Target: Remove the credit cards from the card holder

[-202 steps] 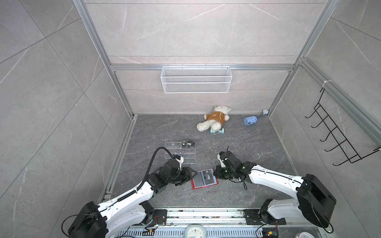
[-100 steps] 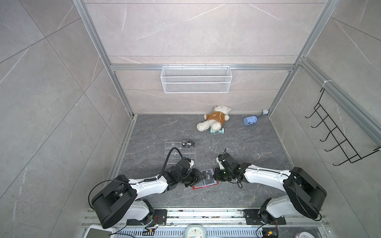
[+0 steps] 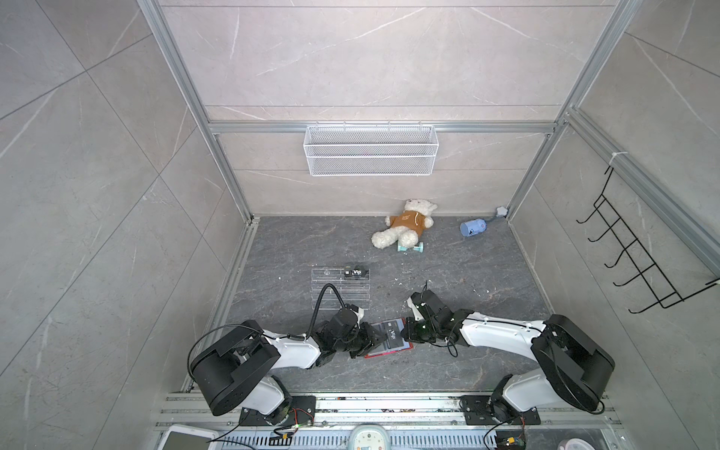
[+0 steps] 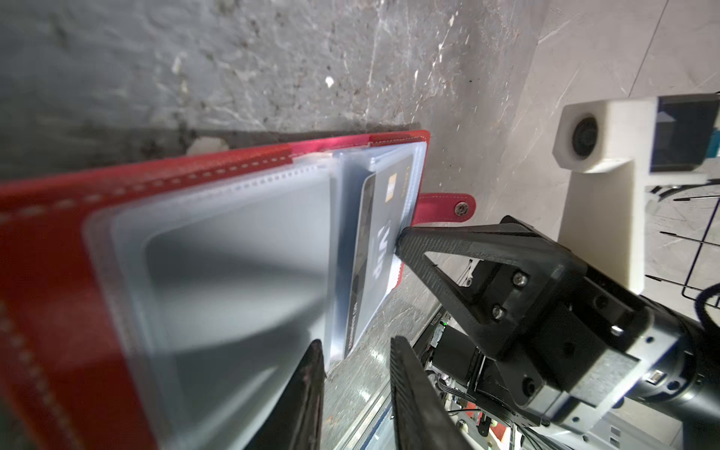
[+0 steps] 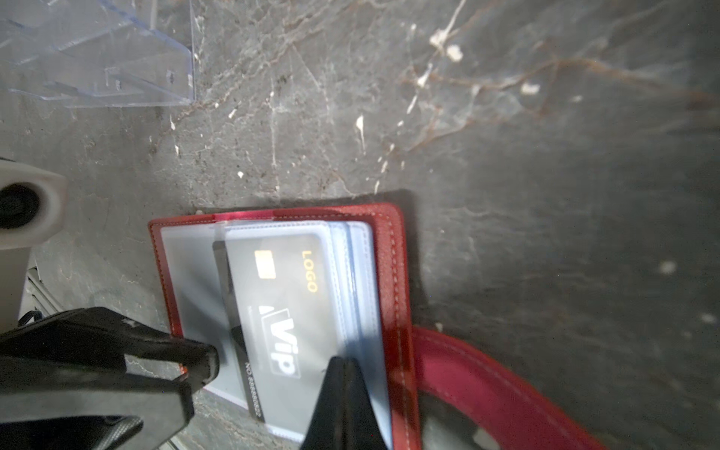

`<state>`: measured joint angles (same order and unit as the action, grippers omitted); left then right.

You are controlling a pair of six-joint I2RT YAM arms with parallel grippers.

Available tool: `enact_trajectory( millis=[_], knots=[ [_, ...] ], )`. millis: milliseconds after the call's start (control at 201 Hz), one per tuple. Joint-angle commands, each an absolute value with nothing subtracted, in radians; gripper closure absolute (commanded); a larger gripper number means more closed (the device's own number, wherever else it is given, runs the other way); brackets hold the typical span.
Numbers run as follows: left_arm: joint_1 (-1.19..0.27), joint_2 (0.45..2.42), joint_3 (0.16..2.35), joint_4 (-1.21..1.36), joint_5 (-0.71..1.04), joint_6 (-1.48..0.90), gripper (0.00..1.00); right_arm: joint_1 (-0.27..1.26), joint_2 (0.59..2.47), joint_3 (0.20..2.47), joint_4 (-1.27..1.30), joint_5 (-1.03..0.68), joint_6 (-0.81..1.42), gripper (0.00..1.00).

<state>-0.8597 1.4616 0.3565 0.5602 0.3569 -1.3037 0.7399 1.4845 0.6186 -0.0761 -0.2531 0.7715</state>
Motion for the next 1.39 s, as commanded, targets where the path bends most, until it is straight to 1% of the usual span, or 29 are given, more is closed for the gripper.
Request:
enact_trajectory(
  millis=[0,239,483,592,717,771,831,891,990,1244,1389],
  knots=[
    [-0.862,1.475,0.342,0.644,0.316,-1.307,0.71,0.737,1.51,0.6,-0.062,-0.275,0.788,0.97],
    [-0.864,1.542,0.313,0.787,0.298,-1.328,0.74,0.737,1.526,0.595,-0.042,-0.292,0.793,0.98],
    [-0.868,1.597,0.299,0.866,0.286,-1.338,0.78,0.737,1.525,0.589,-0.042,-0.296,0.793,0.98],
    [-0.87,1.625,0.291,0.904,0.287,-1.344,0.84,0.737,1.524,0.588,-0.039,-0.298,0.793,0.99],
    [-0.871,1.648,0.287,0.93,0.283,-1.347,0.86,0.737,1.527,0.589,-0.035,-0.305,0.794,0.99],
    [-0.87,1.66,0.285,0.946,0.284,-1.351,0.89,0.737,1.529,0.588,-0.035,-0.305,0.793,0.99],
    [-0.871,1.667,0.278,0.969,0.283,-1.357,0.96,0.738,1.53,0.586,-0.035,-0.306,0.794,0.99],
    [-0.87,1.665,0.267,0.986,0.275,-1.363,0.98,0.738,1.53,0.583,-0.033,-0.306,0.797,1.0],
    [-0.871,1.637,0.252,0.964,0.264,-1.359,1.0,0.737,1.53,0.581,-0.032,-0.305,0.796,1.0],
    [-0.87,1.535,0.199,0.884,0.224,-1.354,1.0,0.737,1.528,0.581,-0.035,-0.301,0.796,1.0],
    [-0.871,1.524,0.204,0.86,0.223,-1.348,1.0,0.737,1.53,0.58,-0.035,-0.301,0.795,1.0]
  ],
)
